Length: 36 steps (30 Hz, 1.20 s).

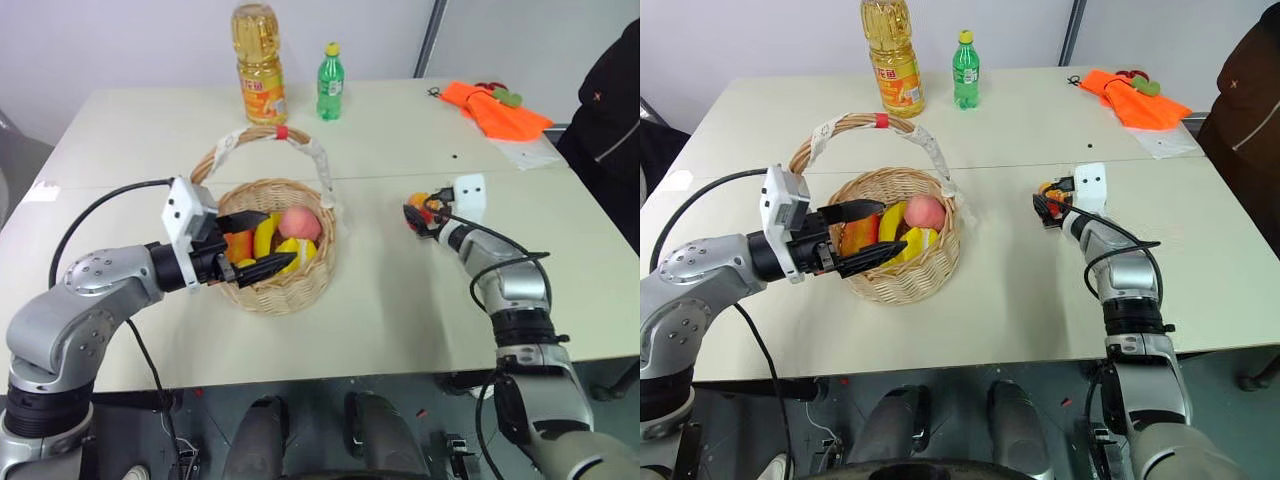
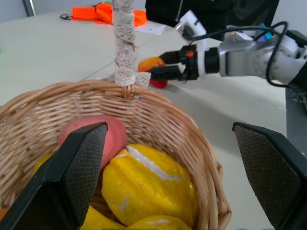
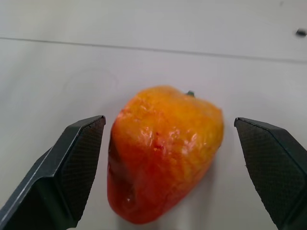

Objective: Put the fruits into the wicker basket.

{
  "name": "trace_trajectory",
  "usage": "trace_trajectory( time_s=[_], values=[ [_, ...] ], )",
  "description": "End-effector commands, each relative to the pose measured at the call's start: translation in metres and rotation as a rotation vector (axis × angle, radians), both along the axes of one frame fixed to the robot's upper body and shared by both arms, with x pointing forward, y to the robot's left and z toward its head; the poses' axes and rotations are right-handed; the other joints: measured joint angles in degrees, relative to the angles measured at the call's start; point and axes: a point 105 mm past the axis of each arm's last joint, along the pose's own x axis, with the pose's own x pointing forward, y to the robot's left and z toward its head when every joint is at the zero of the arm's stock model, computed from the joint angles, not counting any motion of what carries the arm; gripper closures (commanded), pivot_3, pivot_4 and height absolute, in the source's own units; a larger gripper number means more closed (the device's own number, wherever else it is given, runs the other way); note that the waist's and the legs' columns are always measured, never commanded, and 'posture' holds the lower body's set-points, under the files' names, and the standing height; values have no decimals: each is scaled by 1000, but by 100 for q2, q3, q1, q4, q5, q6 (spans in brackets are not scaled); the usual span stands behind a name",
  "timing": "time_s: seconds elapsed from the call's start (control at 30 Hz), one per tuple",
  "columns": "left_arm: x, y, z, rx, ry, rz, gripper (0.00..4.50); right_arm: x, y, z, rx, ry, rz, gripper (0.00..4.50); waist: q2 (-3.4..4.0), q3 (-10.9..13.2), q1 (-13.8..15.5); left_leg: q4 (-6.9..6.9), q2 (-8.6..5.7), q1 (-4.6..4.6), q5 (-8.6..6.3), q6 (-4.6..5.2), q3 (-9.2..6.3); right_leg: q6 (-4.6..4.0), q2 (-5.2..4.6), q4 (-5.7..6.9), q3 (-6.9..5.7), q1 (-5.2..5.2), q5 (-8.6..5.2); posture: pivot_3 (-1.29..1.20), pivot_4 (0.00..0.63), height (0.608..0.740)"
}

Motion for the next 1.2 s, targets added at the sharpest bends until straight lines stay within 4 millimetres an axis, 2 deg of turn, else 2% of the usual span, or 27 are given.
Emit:
trace_trajectory(
  time_s=[0.03,0.37,0.6,0.77,0.9,1.03,1.13,1.2],
  values=[
    [-4,-7,16,-25,-90,-23,45,6,-2,16,19,-56,-3,0,0,0,-1,0,0,0,0,0,0,0,0,0,0,0,0,0,150,740],
    [6,-29,22,64,-229,-33,45,7,2,18,22,-88,7,0,0,0,4,0,-1,0,0,0,0,1,0,0,0,0,0,0,150,740],
    [2,-34,7,47,-134,-80,45,5,6,18,20,-97,16,0,0,0,-10,-2,0,1,0,0,0,1,1,0,0,0,1,0,150,740],
    [-3,-35,14,-13,-126,-108,45,6,9,18,27,-102,16,0,0,0,-6,-1,0,1,0,0,-1,1,1,0,0,0,1,0,150,740],
    [-12,-29,17,-35,-117,-134,45,7,7,18,31,-98,4,0,0,0,-10,-1,0,1,0,0,-1,2,1,0,0,0,1,0,150,740],
    [-18,-2,11,-19,-91,-87,45,10,7,15,41,-80,1,0,2,1,-44,-5,2,3,0,0,-2,0,3,1,0,-2,0,0,150,740],
    [-21,13,6,-11,-68,-49,0,11,7,15,44,-78,2,864,2,1,-45,-5,3,3,0,0,-3,-15,4,2,-1,-2,-8,0,150,740],
    [-24,20,6,-20,-69,-31,0,11,8,16,43,-81,7,1822,3,1,-37,-5,3,3,0,0,-1,-19,3,1,-1,-2,-11,0,150,740]
  ],
)
